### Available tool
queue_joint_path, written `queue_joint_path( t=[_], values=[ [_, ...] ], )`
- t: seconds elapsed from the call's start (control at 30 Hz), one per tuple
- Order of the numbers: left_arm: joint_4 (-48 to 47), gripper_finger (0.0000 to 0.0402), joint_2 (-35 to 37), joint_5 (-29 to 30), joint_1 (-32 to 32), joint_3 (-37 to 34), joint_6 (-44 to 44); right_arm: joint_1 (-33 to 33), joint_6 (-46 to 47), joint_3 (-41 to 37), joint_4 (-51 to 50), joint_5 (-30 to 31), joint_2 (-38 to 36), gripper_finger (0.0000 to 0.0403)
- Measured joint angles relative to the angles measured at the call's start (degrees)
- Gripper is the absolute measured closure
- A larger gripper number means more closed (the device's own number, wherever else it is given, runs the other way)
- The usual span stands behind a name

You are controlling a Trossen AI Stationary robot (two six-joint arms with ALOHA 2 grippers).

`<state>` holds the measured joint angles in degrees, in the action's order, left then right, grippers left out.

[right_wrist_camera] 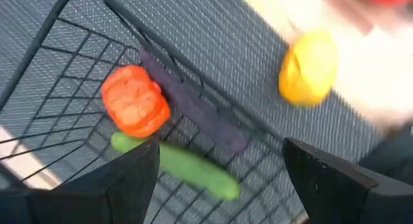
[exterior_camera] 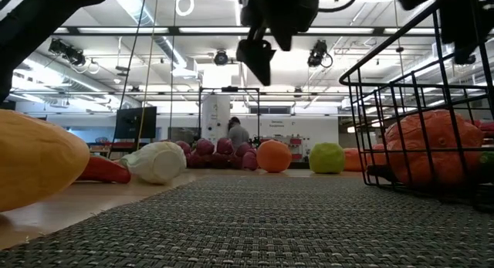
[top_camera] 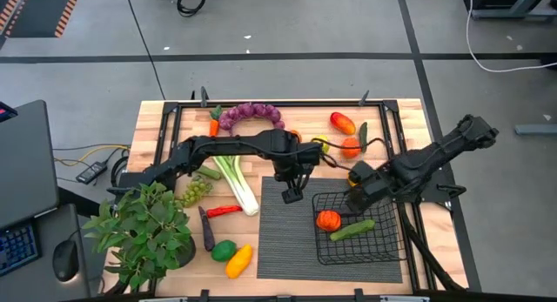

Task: Build produce basket
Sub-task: Adjust the wire basket

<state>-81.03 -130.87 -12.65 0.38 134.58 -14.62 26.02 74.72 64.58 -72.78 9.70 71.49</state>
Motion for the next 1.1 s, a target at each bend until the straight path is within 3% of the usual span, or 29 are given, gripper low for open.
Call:
queue_joint_path(
  t=[0.3, 0.53, 0.9, 1.1],
  values=[
    [-6.65, 0.0005, 0.0, 0.98, 0.15, 0.0, 3.78, -7.25, -14.07, 0.0, 9.44, 1.2, 8.13, 0.0074],
    [-8.99, 0.0005, 0.0, 3.96, 0.7, 0.0, 5.43, -9.43, -14.7, 0.0, 10.25, 1.94, 11.08, 0.0074],
    [-9.01, 0.0005, 0.0, 4.03, 2.31, 0.0, 6.6, -12.39, -12.94, 0.02, 10.3, 2.6, 11.36, 0.0074],
    [-8.93, 0.0006, 0.02, 4.05, 2.45, 0.0, 7.63, -13.13, -12.83, 0.13, 10.57, -1.83, 8.73, 0.0074]
  ],
)
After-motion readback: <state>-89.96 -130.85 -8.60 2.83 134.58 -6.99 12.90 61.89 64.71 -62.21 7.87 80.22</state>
